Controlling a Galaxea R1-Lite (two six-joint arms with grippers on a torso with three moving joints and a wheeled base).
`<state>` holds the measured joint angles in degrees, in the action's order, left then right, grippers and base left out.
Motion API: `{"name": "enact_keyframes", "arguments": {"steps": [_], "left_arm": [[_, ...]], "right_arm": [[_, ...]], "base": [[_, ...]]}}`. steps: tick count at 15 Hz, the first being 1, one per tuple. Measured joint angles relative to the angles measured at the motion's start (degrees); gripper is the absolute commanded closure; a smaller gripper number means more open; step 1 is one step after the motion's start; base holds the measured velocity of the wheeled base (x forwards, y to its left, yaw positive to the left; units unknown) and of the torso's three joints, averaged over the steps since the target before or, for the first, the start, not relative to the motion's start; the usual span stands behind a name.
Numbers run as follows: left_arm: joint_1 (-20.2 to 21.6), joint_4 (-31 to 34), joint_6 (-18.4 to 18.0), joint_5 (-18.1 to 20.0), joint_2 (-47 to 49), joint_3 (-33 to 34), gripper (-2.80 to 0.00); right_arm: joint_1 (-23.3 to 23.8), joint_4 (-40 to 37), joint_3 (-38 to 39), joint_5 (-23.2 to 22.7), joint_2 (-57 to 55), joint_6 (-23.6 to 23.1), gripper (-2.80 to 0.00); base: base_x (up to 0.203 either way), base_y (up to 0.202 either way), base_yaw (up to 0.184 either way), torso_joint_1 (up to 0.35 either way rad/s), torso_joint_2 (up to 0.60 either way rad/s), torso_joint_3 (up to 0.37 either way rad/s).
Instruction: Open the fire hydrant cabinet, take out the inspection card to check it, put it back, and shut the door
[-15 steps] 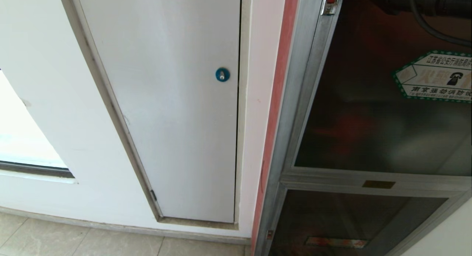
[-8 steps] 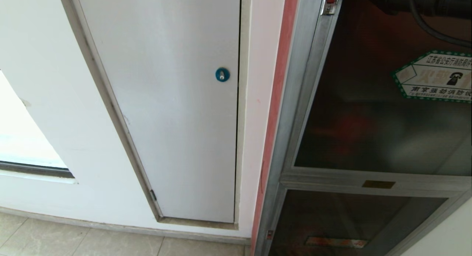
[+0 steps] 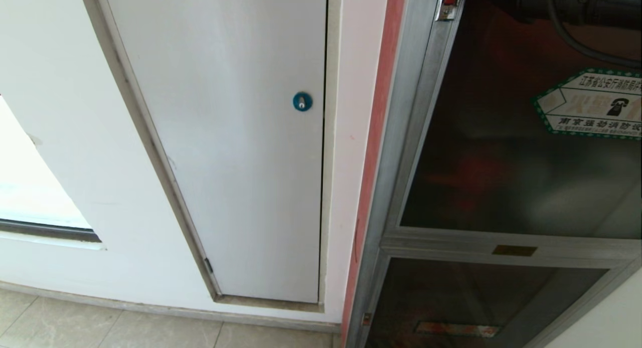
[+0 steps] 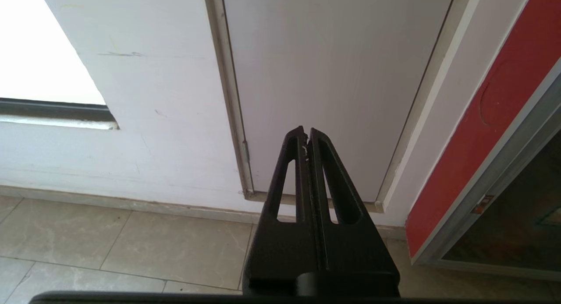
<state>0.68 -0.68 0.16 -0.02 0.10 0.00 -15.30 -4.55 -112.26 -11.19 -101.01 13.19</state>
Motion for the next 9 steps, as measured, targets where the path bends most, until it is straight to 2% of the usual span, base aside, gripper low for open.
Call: {"name": "enact_keyframes", "arguments": {"steps": [9], "left_arm": [[0.0,0.0,0.0,0.0,0.0,0.0,0.0]], "right_arm": [[0.1,-0.1,2.1,-2.0,3.4,0.6,0.0]], "base": [[0.0,0.0,0.0,0.0,0.0,0.0]]}}
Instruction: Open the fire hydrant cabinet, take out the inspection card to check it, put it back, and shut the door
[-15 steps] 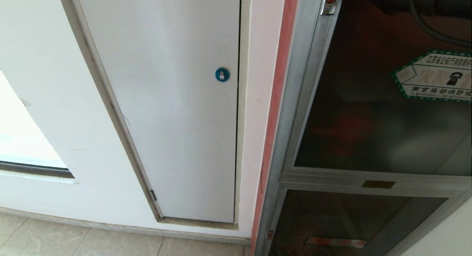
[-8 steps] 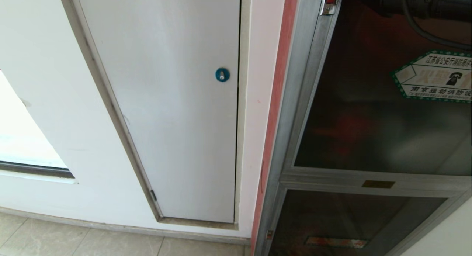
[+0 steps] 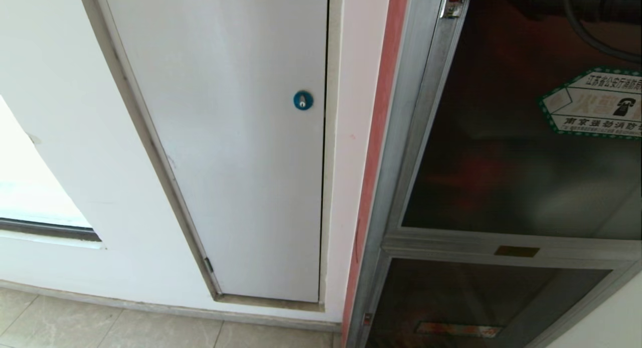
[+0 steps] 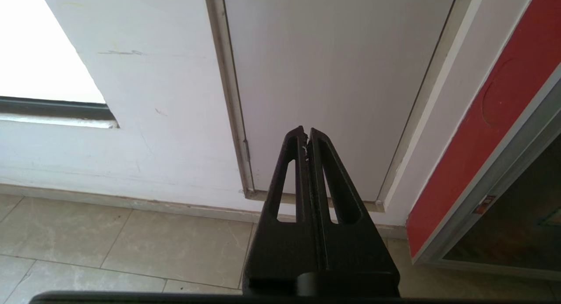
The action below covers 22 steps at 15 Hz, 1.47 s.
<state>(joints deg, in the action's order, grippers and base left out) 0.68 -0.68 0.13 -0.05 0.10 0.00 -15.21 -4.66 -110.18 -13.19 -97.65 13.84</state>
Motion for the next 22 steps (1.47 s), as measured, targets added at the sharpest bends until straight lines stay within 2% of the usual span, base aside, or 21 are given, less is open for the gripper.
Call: {"name": "enact_keyframes", "arguments": {"steps": [4,13,22], "left_arm": [[0.0,0.0,0.0,0.0,0.0,0.0,0.0],[0.0,0.0,0.0,0.0,0.0,0.0,0.0],[0.0,0.0,0.0,0.0,0.0,0.0,0.0]], "right_arm": [[-0.1,0.1,3.3,-0.5,2.9,0.1,0.0],[-0.2,0.3,9.9,-5.8,10.9,1.3,0.0],[0.0,3.7,17.1,-5.5,18.5,1.2,0.0]], "base": [[0.0,0.0,0.0,0.0,0.0,0.0],[0.0,0.0,0.0,0.0,0.0,0.0],[0.0,0.0,0.0,0.0,0.0,0.0]]}}
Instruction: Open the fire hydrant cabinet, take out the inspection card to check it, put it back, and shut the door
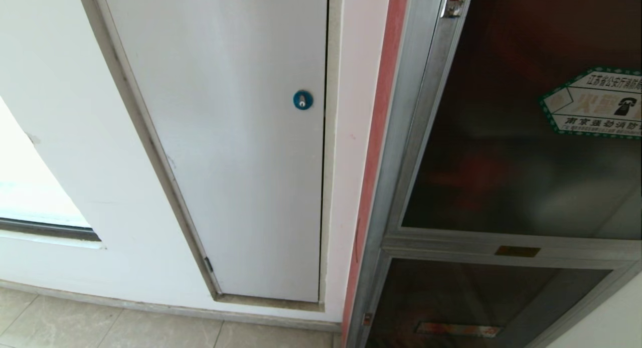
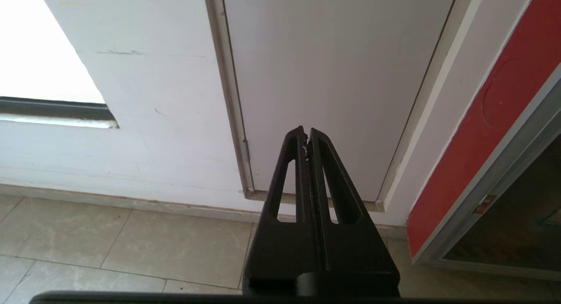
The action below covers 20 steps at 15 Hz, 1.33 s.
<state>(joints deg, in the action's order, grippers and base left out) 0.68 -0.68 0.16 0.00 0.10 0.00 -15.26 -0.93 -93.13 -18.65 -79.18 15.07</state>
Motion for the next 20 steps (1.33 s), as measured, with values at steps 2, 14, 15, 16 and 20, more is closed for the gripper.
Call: {"name": "enact_keyframes", "arguments": {"steps": [2,14,15,16,20], "left_arm": [[0.0,0.0,0.0,0.0,0.0,0.0,0.0],[0.0,0.0,0.0,0.0,0.0,0.0,0.0],[0.0,0.0,0.0,0.0,0.0,0.0,0.0],[0.0,0.0,0.0,0.0,0.0,0.0,0.0],[0.0,0.0,0.0,0.0,0.0,0.0,0.0]], "right_arm": [[0.1,0.1,1.0,0.2,1.0,-0.2,0.0],[3.5,0.3,3.5,6.7,4.6,-2.3,0.0],[4.3,0.3,3.5,6.9,4.8,-2.3,0.0],[5.4,0.3,3.5,6.9,5.2,-2.3,0.0],[8.2,0.2,3.8,7.5,6.5,-2.1,0.0]], "base": [[0.0,0.0,0.0,0.0,0.0,0.0],[0.0,0.0,0.0,0.0,0.0,0.0],[0.0,0.0,0.0,0.0,0.0,0.0],[0.0,0.0,0.0,0.0,0.0,0.0],[0.0,0.0,0.0,0.0,0.0,0.0]]}}
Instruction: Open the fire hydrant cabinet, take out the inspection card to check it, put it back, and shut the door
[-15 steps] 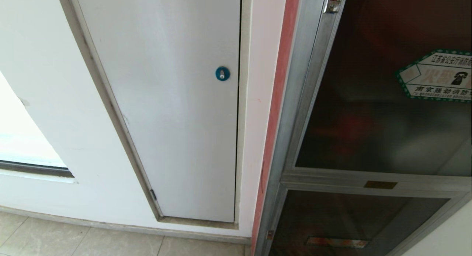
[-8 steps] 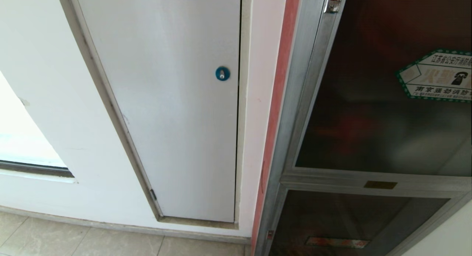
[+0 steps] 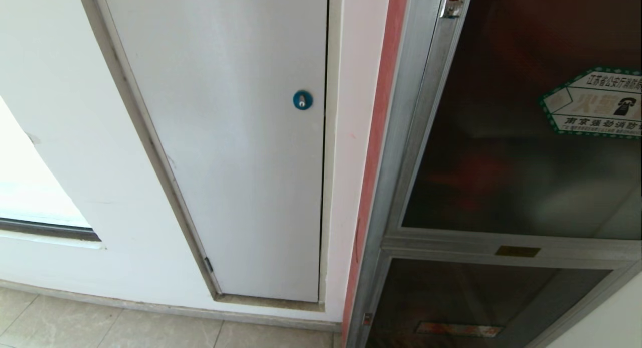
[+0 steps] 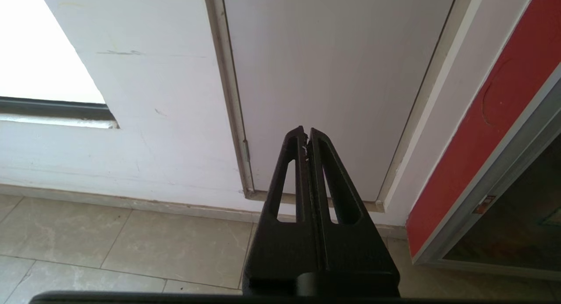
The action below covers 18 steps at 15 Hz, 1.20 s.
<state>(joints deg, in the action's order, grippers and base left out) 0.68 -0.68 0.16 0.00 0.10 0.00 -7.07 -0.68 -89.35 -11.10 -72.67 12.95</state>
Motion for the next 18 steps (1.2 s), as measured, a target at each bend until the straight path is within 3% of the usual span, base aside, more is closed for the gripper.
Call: {"name": "enact_keyframes", "arguments": {"steps": [8,18], "left_arm": [[0.0,0.0,0.0,0.0,0.0,0.0,0.0],[0.0,0.0,0.0,0.0,0.0,0.0,0.0]], "right_arm": [[0.7,-0.1,6.3,5.4,5.2,-0.2,0.0],[0.7,0.0,21.7,5.5,17.4,-1.8,0.0]], "base": [[0.0,0.0,0.0,0.0,0.0,0.0],[0.0,0.0,0.0,0.0,0.0,0.0]]}}
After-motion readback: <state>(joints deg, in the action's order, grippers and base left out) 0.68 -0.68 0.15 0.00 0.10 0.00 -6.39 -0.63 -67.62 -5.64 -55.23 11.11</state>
